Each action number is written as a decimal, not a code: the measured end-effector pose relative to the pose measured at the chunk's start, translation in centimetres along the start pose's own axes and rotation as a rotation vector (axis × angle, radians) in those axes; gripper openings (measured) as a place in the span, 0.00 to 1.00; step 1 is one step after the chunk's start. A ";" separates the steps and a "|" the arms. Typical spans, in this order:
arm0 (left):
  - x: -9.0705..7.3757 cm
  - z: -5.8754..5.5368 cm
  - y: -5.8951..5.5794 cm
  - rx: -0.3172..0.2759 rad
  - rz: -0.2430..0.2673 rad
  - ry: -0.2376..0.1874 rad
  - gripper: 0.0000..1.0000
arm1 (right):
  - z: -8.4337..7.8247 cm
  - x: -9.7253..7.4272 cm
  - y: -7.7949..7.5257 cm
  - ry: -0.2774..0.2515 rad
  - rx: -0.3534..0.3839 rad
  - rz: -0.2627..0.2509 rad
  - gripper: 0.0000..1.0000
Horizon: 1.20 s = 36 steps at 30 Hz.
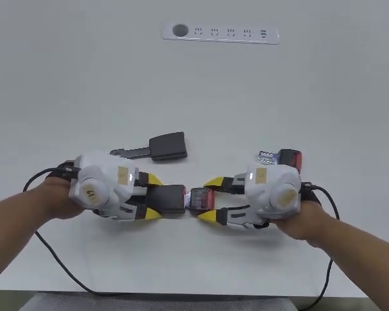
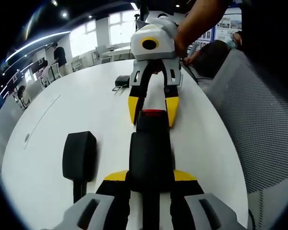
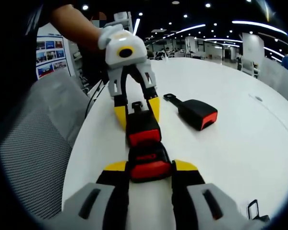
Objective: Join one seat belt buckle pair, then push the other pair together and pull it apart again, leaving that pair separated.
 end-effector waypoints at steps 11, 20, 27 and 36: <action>0.0 -0.1 0.0 -0.003 -0.001 -0.008 0.33 | 0.0 -0.1 0.0 0.003 0.000 0.000 0.33; 0.0 0.1 0.0 -0.002 -0.001 0.001 0.33 | 0.0 0.0 0.0 0.001 0.002 0.002 0.33; 0.0 0.0 -0.1 -0.012 -0.001 -0.002 0.33 | 0.0 -0.1 0.0 0.003 0.003 0.001 0.33; 0.0 0.1 0.0 -0.008 -0.004 0.000 0.33 | -0.1 0.0 0.0 -0.001 0.020 0.001 0.34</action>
Point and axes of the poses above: the centre of the closed fingertips' face, and the gripper's own axes: x roughly forward along the fingers, y roughly to its left, z roughly out of its top, the point moved 10 cm from there along -x, roughly backward along the fingers, and after that the axes turned 8 degrees about y, right-handed, at the moved point
